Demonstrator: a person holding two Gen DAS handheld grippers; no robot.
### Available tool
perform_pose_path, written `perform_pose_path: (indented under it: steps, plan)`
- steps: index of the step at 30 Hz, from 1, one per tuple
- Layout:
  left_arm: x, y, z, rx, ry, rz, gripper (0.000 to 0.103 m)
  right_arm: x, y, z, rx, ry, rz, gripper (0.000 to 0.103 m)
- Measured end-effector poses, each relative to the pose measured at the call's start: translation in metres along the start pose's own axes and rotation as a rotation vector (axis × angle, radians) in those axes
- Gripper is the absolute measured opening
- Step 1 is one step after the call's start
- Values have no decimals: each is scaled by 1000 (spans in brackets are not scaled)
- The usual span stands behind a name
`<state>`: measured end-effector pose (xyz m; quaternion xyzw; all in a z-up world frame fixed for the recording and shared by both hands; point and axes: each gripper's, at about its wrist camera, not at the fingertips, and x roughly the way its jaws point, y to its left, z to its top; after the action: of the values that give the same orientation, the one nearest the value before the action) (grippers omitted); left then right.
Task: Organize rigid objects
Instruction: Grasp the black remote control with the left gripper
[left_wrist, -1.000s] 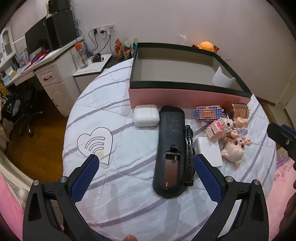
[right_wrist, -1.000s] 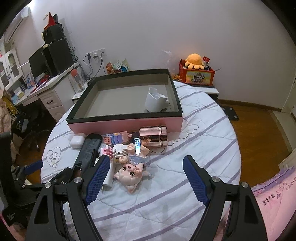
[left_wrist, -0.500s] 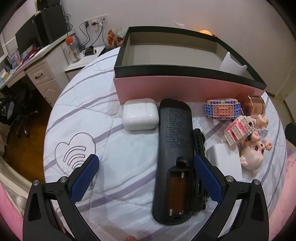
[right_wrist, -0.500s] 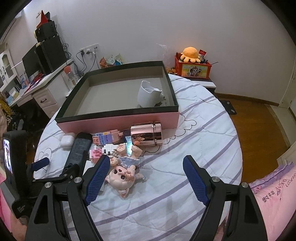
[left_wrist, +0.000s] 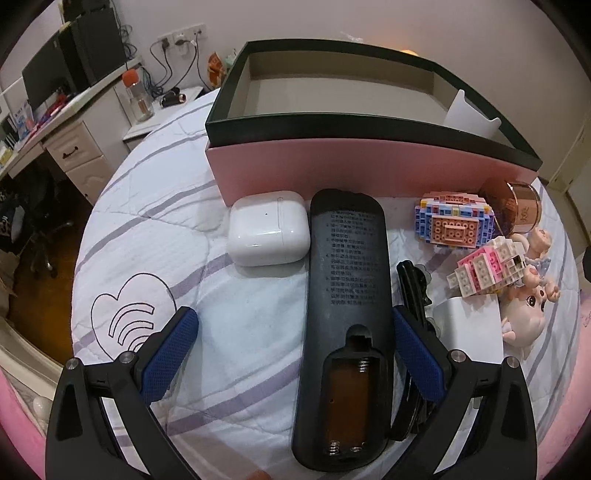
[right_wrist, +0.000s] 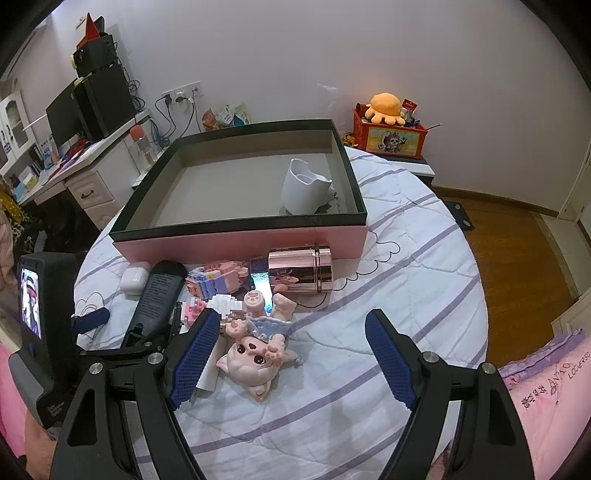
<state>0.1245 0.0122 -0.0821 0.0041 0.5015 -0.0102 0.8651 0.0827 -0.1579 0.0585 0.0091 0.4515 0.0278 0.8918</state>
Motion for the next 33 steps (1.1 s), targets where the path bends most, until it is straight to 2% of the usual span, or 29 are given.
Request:
perform_pose_path:
  steps: [3,6,8,10,16,24,33]
  plan:
    - [-4,-3,-3,9,-13,-18,92,0,0,0,-2,-1,1,82]
    - [-10,-9,-4,39,-24,-42,73,-1,1,1,-5,-6,2,82]
    - [-12,-14,-5,65,-29,-65,55,-2,1,1,-5,-8,3,82]
    - [-15,-19,-5,78,-29,-91,44,-3,1,1,-5,-11,4,82]
    - [-16,-6,-3,50,-25,-153,44,-7,1,-1,-1,-17,1,82]
    - [-22,-3,-3,50,-44,-144,44,-8,-1,-2,3,-19,4,82]
    - [-60,0,-4,32,-123,-135,44,-12,2,-2,4,-33,17,82]
